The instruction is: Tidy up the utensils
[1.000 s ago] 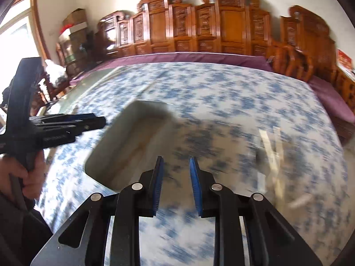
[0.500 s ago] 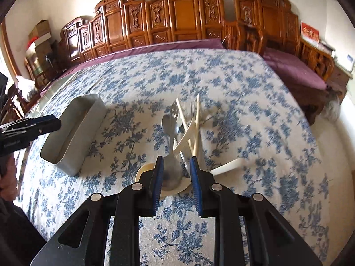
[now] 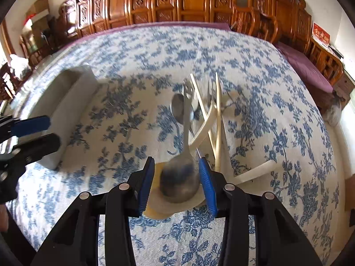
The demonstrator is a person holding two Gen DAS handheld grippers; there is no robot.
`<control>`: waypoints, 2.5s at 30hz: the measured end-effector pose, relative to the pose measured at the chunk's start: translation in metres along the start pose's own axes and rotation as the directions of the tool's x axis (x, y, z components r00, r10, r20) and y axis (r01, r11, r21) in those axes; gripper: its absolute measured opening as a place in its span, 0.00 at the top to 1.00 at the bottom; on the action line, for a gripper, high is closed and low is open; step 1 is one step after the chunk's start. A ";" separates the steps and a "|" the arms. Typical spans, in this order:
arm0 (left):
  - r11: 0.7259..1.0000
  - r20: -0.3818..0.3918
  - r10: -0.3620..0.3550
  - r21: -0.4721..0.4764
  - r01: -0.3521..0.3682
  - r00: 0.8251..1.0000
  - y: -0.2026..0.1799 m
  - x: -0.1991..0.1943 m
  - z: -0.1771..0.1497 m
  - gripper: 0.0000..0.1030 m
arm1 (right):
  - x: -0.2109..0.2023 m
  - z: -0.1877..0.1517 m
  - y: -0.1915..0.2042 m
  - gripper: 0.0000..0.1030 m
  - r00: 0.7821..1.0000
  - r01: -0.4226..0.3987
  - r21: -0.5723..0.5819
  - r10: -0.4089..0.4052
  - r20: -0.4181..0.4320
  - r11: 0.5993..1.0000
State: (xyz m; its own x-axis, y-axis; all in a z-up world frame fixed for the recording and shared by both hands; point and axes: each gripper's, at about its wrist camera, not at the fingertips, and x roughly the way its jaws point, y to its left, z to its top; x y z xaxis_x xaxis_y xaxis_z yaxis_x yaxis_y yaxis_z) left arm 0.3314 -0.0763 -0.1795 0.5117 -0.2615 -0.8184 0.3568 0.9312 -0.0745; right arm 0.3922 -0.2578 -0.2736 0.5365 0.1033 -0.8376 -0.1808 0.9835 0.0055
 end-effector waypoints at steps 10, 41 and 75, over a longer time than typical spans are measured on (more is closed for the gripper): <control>1.000 -0.005 -0.012 0.024 0.012 1.000 -0.010 0.002 -0.002 0.57 | -0.002 -0.003 -0.014 0.67 0.999 0.046 0.018 -0.046 -0.016 0.999; 0.995 -0.068 -0.101 -0.001 0.101 0.993 -0.051 0.063 0.009 0.57 | -0.054 -0.018 -0.078 0.97 0.996 0.058 0.067 -0.062 0.063 0.996; 0.999 0.013 -0.023 -0.028 0.023 1.000 -0.036 0.005 0.004 0.97 | -0.087 -0.018 -0.049 0.97 0.992 0.015 0.078 -0.025 0.124 0.997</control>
State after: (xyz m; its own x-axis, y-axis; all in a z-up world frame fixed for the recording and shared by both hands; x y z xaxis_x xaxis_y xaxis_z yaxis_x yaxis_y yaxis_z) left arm 0.3240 -0.1118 -0.1786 0.5137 -0.2863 -0.8088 0.3466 0.9316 -0.1096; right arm 0.3399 -0.3179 -0.2106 0.6390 0.0967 -0.7631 -0.1081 0.9935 0.0354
